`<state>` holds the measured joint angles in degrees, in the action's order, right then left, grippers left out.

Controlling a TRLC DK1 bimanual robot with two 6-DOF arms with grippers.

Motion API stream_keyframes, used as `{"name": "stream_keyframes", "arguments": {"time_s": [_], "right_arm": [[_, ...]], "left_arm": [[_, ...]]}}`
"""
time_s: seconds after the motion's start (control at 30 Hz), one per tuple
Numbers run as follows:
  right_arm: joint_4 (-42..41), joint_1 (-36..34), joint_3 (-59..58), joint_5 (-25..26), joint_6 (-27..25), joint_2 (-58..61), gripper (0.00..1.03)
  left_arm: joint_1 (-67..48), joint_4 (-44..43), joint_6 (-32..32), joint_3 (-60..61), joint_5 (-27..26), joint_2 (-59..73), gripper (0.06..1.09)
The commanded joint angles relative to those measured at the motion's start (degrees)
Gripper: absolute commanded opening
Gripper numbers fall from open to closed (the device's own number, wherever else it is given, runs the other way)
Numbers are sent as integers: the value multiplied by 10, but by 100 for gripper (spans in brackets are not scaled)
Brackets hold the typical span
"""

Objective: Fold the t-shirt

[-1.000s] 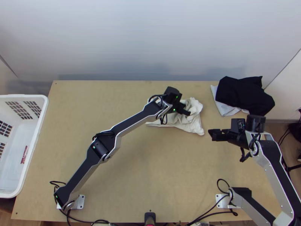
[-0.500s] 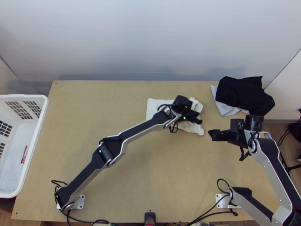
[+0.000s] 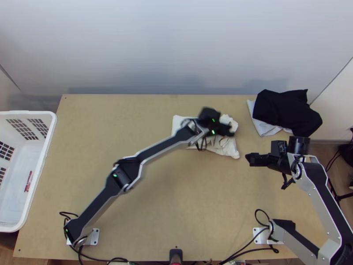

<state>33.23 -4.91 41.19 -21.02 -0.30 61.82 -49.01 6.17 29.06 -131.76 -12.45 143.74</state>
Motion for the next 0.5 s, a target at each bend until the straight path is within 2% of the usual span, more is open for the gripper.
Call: {"name": "stream_keyframes", "arguments": {"time_s": [0.0, 0.23, 0.47], "right_arm": [[-11, 5, -13, -3, 1, 10, 99], [-39, 24, -18, -3, 12, 30, 99], [-42, 18, -14, -3, 7, 40, 99]], "left_arm": [[48, -5, 28, 32, 1, -68, 9], [71, -8, -23, 100, 1, -77, 9], [66, -8, -54, 67, 3, -14, 9]]}}
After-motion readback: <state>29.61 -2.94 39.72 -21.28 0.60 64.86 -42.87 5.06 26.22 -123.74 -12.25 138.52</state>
